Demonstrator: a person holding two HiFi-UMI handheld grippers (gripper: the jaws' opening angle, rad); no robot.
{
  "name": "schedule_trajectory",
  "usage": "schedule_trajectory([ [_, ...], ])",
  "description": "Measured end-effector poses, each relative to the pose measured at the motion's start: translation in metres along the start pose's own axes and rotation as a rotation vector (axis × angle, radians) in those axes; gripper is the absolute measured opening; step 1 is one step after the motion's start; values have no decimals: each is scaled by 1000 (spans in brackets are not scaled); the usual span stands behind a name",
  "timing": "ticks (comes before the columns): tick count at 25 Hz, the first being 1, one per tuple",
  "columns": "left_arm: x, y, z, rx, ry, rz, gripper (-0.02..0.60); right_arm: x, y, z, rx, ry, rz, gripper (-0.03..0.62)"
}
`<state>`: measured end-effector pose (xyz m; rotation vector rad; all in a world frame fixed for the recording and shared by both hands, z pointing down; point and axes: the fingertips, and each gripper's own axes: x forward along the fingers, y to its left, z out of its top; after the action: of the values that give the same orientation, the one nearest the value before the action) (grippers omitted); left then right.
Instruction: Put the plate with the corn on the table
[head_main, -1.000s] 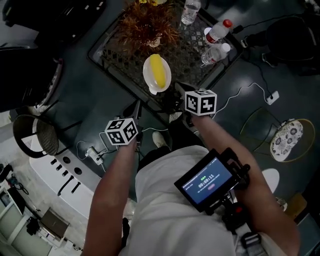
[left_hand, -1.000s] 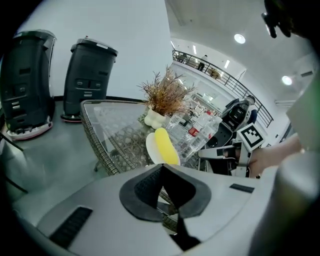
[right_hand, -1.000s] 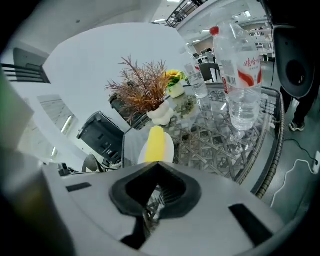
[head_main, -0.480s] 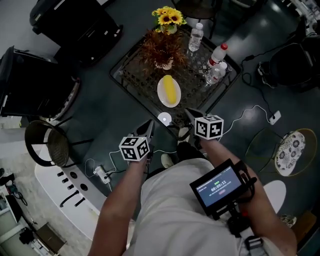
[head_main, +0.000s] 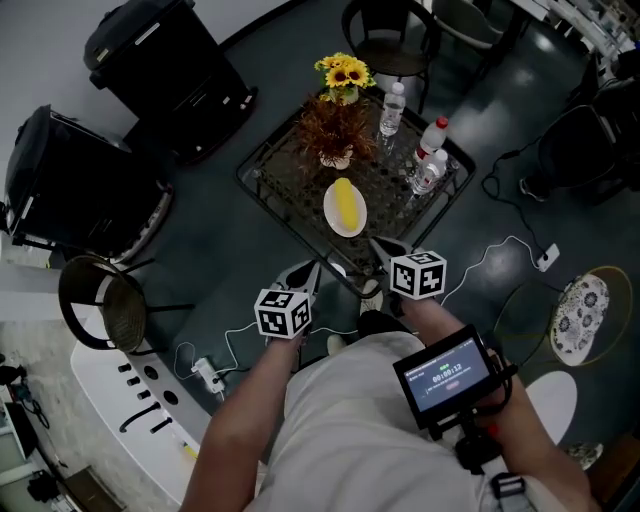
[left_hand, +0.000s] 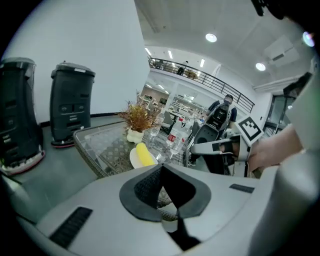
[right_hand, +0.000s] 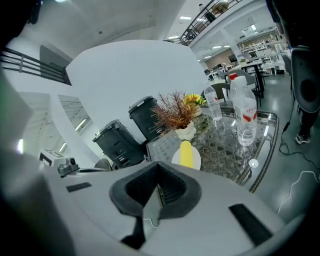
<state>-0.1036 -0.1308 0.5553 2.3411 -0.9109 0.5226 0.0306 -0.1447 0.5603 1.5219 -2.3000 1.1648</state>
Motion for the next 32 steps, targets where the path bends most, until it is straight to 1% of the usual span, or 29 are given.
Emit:
schedule_trajectory([
  [2, -4, -11, 5, 64, -4, -17, 6, -5, 6, 4, -11, -13, 7, 6],
  [3, -7, -17, 8, 84, -13, -30, 6, -8, 10, 6, -14, -18, 10, 6],
  [7, -21, -32, 14, 111, -56, -71, 6, -21, 23, 9, -25, -40, 29, 7],
  [10, -33, -39, 16, 112, -84, -87, 6, -33, 32, 13, -29, -59, 42, 6],
  [16, -62, -40, 19, 67, -147, -110, 6, -60, 50, 19, -47, -99, 69, 6],
  [19, -73, -37, 24, 62, -172, -117, 6, -67, 61, 22, -61, -116, 95, 6],
  [22, -77, -45, 23, 71, -174, -136, 6, -81, 68, 16, -61, -126, 113, 6],
  [28, -79, -73, 15, 98, -173, -187, 6, -108, 74, -1, -52, -152, 127, 6],
  [32, -88, -91, -3, 112, -173, -217, 6, -126, 80, -22, -54, -174, 126, 6],
])
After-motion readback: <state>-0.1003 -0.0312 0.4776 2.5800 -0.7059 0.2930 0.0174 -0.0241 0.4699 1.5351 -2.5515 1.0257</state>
